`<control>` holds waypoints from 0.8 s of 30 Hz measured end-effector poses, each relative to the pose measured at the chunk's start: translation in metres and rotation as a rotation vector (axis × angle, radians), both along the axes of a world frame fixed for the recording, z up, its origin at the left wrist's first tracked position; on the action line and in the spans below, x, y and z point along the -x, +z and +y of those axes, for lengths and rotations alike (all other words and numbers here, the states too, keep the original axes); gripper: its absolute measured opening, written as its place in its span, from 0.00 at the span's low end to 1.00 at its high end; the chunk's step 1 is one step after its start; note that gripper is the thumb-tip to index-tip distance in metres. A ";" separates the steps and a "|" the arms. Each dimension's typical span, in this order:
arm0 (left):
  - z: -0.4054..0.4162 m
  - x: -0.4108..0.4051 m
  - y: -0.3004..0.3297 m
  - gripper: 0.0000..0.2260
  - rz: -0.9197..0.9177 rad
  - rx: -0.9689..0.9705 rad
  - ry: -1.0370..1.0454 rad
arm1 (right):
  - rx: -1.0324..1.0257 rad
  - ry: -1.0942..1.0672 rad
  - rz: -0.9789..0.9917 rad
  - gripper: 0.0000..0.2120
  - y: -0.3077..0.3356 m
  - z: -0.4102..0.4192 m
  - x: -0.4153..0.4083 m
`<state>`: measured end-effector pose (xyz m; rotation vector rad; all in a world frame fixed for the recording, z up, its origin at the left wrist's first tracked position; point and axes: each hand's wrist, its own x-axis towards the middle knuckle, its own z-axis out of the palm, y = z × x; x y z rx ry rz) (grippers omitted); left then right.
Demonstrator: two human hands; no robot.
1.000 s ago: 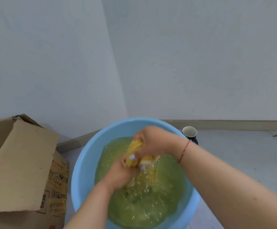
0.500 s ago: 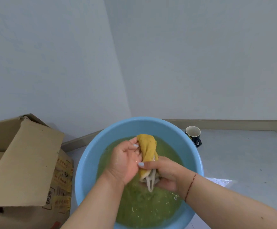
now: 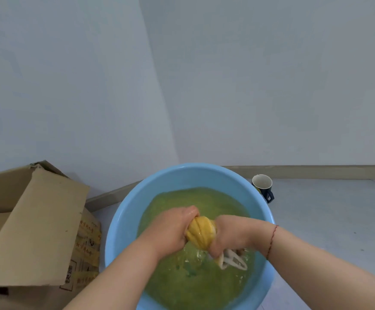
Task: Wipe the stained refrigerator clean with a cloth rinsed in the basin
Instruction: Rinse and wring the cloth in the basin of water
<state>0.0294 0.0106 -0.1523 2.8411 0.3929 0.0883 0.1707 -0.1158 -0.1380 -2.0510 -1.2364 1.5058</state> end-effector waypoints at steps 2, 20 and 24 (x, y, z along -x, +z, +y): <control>-0.004 -0.003 0.000 0.12 0.170 0.032 0.067 | -0.097 0.114 -0.398 0.16 -0.003 0.002 0.002; -0.017 -0.002 0.022 0.23 -0.254 1.170 0.692 | -0.329 -0.544 0.258 0.10 -0.030 0.006 0.009; -0.012 0.010 0.022 0.42 -0.286 0.196 0.227 | -0.058 -0.560 0.856 0.08 -0.014 0.001 0.001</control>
